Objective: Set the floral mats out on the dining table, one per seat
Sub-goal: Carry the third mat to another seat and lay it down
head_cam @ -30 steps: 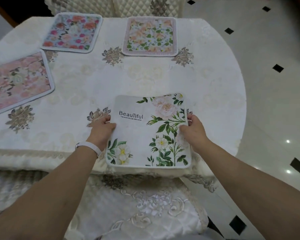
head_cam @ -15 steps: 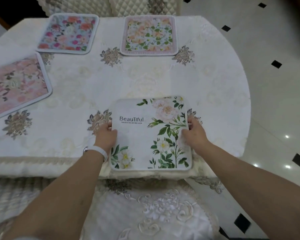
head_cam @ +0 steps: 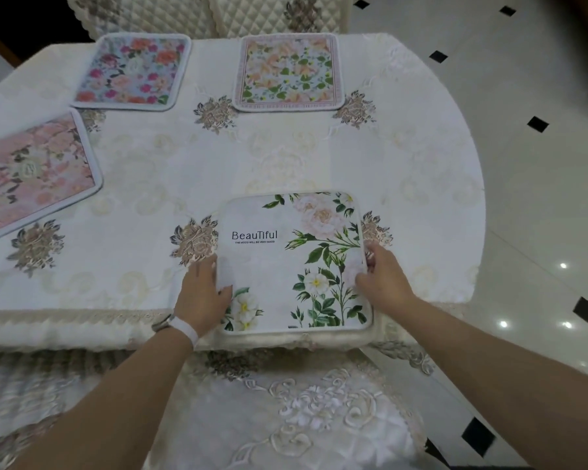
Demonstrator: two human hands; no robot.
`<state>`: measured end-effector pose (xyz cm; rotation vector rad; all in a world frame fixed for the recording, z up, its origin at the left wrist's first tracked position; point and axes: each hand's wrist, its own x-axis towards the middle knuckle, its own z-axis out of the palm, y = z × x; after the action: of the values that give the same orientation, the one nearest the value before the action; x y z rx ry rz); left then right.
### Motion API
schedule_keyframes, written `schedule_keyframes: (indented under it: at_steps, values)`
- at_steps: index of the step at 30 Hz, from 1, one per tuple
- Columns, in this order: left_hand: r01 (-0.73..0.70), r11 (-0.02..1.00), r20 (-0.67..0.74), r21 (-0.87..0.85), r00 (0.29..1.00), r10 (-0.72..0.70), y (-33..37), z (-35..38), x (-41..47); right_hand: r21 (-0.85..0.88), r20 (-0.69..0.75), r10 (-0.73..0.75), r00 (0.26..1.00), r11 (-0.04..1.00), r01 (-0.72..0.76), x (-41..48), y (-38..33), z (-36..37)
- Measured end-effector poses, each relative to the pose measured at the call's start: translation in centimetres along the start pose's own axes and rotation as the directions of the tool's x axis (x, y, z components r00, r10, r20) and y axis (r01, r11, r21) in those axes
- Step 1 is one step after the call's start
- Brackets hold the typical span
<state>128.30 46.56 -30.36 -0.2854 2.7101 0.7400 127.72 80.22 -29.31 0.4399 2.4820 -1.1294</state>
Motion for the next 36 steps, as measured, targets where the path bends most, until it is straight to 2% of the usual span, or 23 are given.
schedule_keyframes:
  at_steps: [3, 5, 12, 19, 30, 36]
  values:
    - [-0.151, 0.982, 0.059, 0.118, 0.988, 0.145, -1.5, 0.2, -1.8, -0.284, 0.016, -0.129, 0.992, 0.950, 0.128, -1.9, 2.0, 0.9]
    - [-0.179, 0.972, 0.092, 0.150, 0.982, 0.166, -2.5, 0.5, -2.7, -0.340, 0.039, -0.207, 0.977, 0.917, 0.208, -3.0, 2.8, 1.3]
    - [-0.237, 0.958, 0.081, 0.164, 0.971, 0.227, -4.0, 1.5, -4.0, -0.409, 0.139, -0.221, 0.965, 0.875, 0.259, -5.1, 4.0, 1.9]
    - [-0.297, 0.939, 0.086, 0.171, 0.954, 0.286, -4.4, 1.8, -3.6, -0.406, 0.099, -0.314, 0.944, 0.854, 0.326, -6.0, 5.4, 2.7]
    - [-0.303, 0.950, 0.081, 0.073, 0.951, 0.297, -5.1, 2.7, -2.8, -0.390, 0.061, -0.342, 0.938, 0.857, 0.338, -6.4, 6.0, 3.1]
    - [-0.295, 0.954, 0.083, 0.055, 0.953, 0.290, -5.4, 2.8, -2.9, -0.385, 0.115, -0.291, 0.950, 0.868, 0.313, -6.5, 5.7, 2.8]
